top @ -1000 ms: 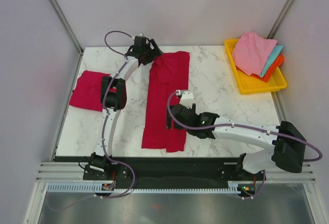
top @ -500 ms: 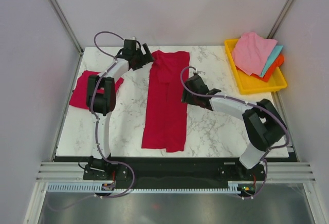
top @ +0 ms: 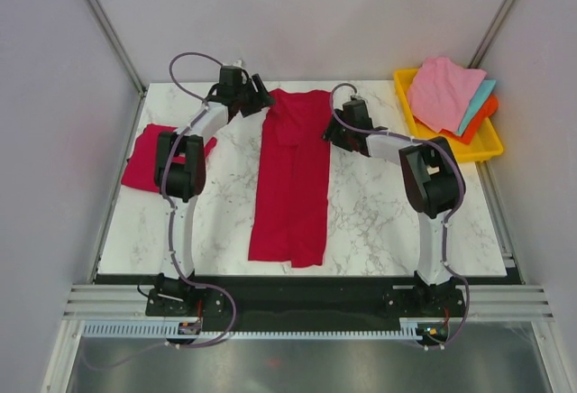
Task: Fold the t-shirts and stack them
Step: Fold the tshirt
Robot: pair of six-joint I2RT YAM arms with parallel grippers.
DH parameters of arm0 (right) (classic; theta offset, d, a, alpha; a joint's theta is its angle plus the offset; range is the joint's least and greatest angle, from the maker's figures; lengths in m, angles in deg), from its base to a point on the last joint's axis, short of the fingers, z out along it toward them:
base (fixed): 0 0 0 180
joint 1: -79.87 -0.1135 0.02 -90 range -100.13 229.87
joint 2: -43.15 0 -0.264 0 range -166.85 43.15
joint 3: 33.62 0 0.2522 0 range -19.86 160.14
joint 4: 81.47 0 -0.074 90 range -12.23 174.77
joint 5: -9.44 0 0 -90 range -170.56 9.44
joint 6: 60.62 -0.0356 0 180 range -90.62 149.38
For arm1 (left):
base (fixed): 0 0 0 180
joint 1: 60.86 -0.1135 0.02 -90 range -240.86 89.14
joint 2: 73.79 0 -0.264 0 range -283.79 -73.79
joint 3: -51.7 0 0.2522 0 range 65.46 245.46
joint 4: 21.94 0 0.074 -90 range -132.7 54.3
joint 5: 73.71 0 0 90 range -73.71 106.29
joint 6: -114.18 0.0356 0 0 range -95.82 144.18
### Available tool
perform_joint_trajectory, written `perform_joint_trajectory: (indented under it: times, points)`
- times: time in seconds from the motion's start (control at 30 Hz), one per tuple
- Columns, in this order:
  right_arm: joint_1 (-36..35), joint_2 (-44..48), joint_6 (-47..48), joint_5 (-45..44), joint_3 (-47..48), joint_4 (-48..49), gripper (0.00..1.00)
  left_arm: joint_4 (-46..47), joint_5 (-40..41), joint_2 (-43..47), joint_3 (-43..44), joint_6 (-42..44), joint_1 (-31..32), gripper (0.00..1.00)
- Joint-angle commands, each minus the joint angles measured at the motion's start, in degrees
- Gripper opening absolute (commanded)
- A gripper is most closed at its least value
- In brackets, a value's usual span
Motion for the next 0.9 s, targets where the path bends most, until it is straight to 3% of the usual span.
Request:
perform_joint_trajectory:
  times: [0.0,0.13,0.3,0.4,0.6,0.7,0.73,0.77,0.8,0.83,0.87]
  points:
    - [1.4,-5.7,-0.1,3.8,7.5,1.5,0.64,-0.2,-1.6,-6.3,10.2,0.4,-0.1,0.68]
    - [3.0,-12.6,-2.3,6.7,14.5,0.8,0.63,-1.3,-1.7,-16.3,20.8,-3.6,-0.5,0.63]
    - [3.5,-20.9,-3.8,7.3,24.4,-1.0,0.61,0.1,-0.9,-24.0,30.3,-10.8,-1.4,0.64]
    - [4.6,-24.1,-5.1,7.1,28.3,-2.5,0.51,6.4,-2.3,-26.5,30.8,-16.1,-2.9,0.62]
    - [7.9,-30.0,-6.5,8.6,37.2,-3.8,0.25,20.2,-0.7,-31.0,32.7,-23.5,-4.7,0.37]
    - [8.7,-32.4,-6.8,9.1,41.3,-5.8,0.18,24.3,-0.1,-32.4,34.3,-26.4,-5.2,0.25]
    - [9.0,-33.1,-7.0,9.6,42.0,-6.0,0.20,26.1,0.2,-32.4,34.2,-26.8,-5.2,0.25]
    - [9.2,-33.2,-7.3,9.7,42.2,-6.0,0.26,26.2,0.4,-32.4,34.2,-27.3,-5.3,0.29]
    - [9.2,-33.2,-7.4,9.7,42.1,-6.1,0.38,26.2,0.4,-31.9,34.2,-27.4,-5.7,0.65]
    - [9.2,-32.7,-7.4,9.9,41.4,-6.0,0.54,26.0,-0.3,-31.5,33.8,-27.3,-5.8,0.88]
    - [9.3,-32.3,-7.1,9.9,41.1,-6.0,0.73,25.9,-0.8,-30.7,33.5,-25.4,-5.9,0.99]
